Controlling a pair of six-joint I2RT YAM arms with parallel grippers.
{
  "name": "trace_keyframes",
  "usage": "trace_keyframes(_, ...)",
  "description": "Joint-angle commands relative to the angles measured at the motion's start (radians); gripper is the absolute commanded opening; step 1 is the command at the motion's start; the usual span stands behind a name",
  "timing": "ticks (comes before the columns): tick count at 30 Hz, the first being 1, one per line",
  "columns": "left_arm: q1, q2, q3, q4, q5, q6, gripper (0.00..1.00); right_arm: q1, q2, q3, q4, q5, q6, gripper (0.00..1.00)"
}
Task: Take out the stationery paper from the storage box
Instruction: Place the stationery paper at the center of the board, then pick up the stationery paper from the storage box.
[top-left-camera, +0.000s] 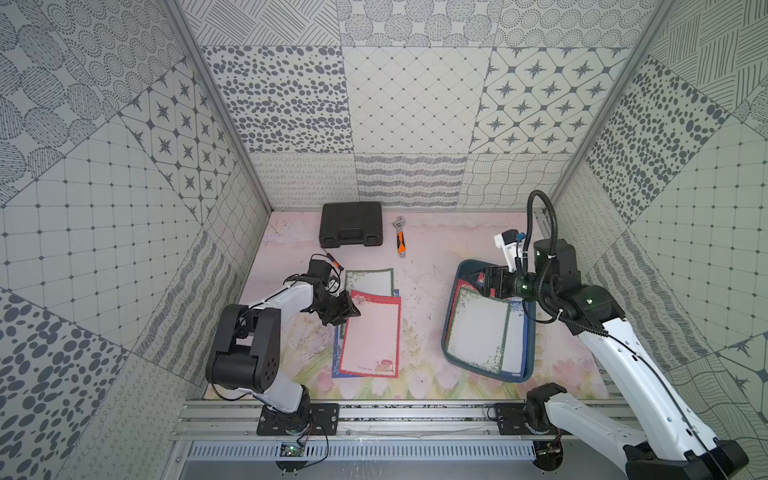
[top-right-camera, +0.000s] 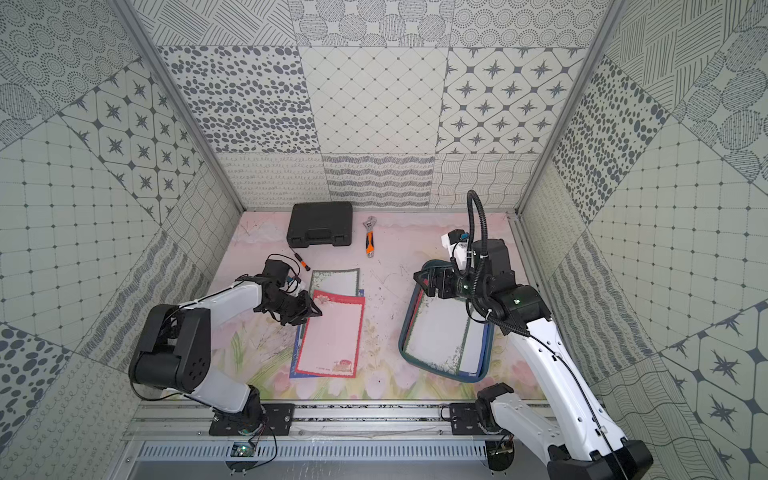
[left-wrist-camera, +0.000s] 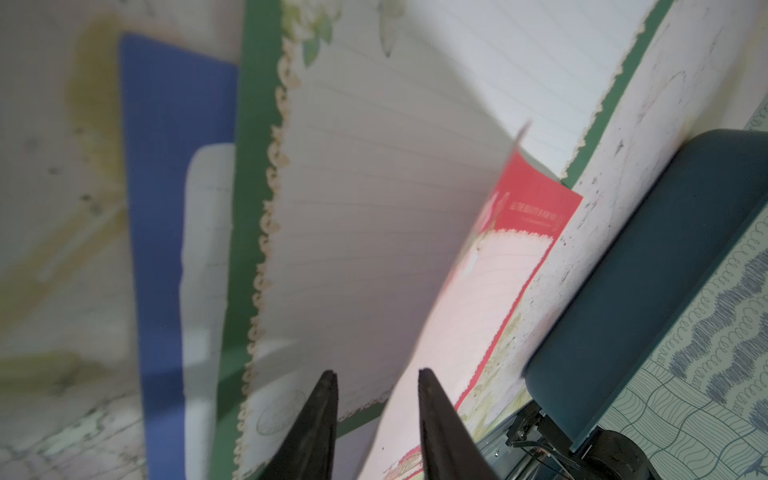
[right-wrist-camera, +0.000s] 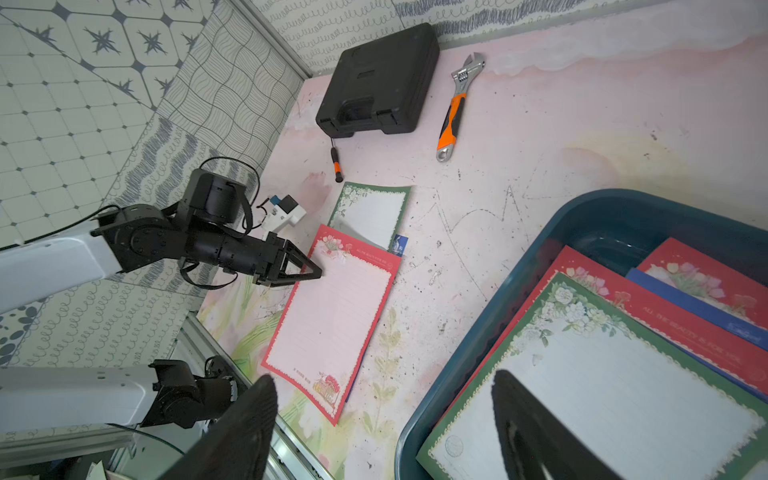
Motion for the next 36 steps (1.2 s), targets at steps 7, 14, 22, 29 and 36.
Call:
trace_keyframes(7,0.005,-0.115,0.022,-0.117,-0.215,0.015,0.41,0.005,0.033,0.013,-0.033,0.137,0.002,0.83)
trace_keyframes(14,0.005,-0.228,0.045,-0.169,-0.352,-0.006,0.44,0.005,0.033,0.005,-0.064,0.179,0.033,0.83)
trace_keyframes(22,0.005,-0.395,0.06,-0.232,-0.485,-0.058,0.46,0.005,-0.001,-0.035,-0.145,0.274,0.052,0.83)
trace_keyframes(29,-0.025,-0.529,0.132,-0.235,-0.498,-0.088,0.46,0.004,-0.084,-0.13,-0.146,0.268,0.087,0.83)
trace_keyframes(36,-0.311,-0.529,0.277,-0.269,-0.708,-0.102,0.45,0.004,-0.157,-0.219,-0.155,0.205,0.124,0.82)
